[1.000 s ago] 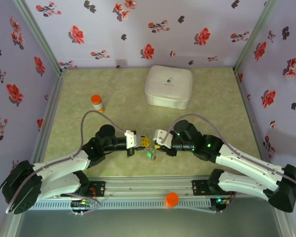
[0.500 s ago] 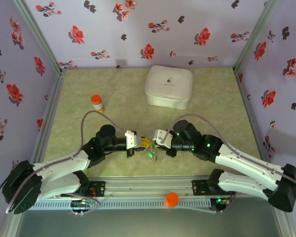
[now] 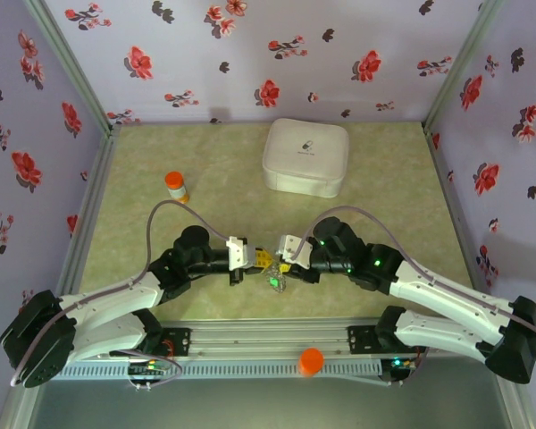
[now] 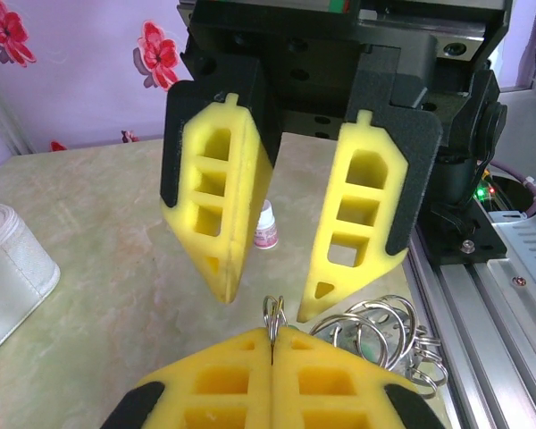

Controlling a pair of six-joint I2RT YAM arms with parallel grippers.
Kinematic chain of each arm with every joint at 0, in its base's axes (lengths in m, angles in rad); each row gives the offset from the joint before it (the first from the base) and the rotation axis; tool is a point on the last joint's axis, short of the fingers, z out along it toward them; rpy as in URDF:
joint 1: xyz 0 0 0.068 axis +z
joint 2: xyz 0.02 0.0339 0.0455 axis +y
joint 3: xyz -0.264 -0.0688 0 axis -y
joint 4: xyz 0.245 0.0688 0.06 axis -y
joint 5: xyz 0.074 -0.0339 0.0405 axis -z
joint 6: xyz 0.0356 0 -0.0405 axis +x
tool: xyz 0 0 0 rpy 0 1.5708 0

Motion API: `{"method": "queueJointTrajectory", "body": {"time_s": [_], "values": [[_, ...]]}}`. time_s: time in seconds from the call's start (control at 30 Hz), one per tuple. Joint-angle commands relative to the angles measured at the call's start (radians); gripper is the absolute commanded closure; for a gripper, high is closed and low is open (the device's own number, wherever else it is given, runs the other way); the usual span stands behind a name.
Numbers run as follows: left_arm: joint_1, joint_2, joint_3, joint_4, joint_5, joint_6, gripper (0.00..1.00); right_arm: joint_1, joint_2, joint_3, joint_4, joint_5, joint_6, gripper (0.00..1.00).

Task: Put the keys on the keyring

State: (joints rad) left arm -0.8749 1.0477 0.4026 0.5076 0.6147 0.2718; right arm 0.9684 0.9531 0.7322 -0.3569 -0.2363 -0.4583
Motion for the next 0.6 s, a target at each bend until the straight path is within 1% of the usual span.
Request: {"method": "queueJointTrajectory", "body": {"time_s": [0.0, 0.47, 0.57], "values": [[-0.003, -0.015, 0.022, 0.031, 0.032, 0.017, 1.0, 0.005, 0.001, 0.034, 0.006, -0.017, -0.008, 0.76], [-0.003, -0.015, 0.028, 0.03, 0.04, 0.014, 1.0, 0.007, 0.012, 0.033, -0.002, -0.031, -0.013, 1.0], [-0.003, -0.015, 0.033, 0.033, 0.049, 0.007, 1.0, 0.007, 0.038, 0.039, -0.012, 0.003, -0.013, 1.0]]}}
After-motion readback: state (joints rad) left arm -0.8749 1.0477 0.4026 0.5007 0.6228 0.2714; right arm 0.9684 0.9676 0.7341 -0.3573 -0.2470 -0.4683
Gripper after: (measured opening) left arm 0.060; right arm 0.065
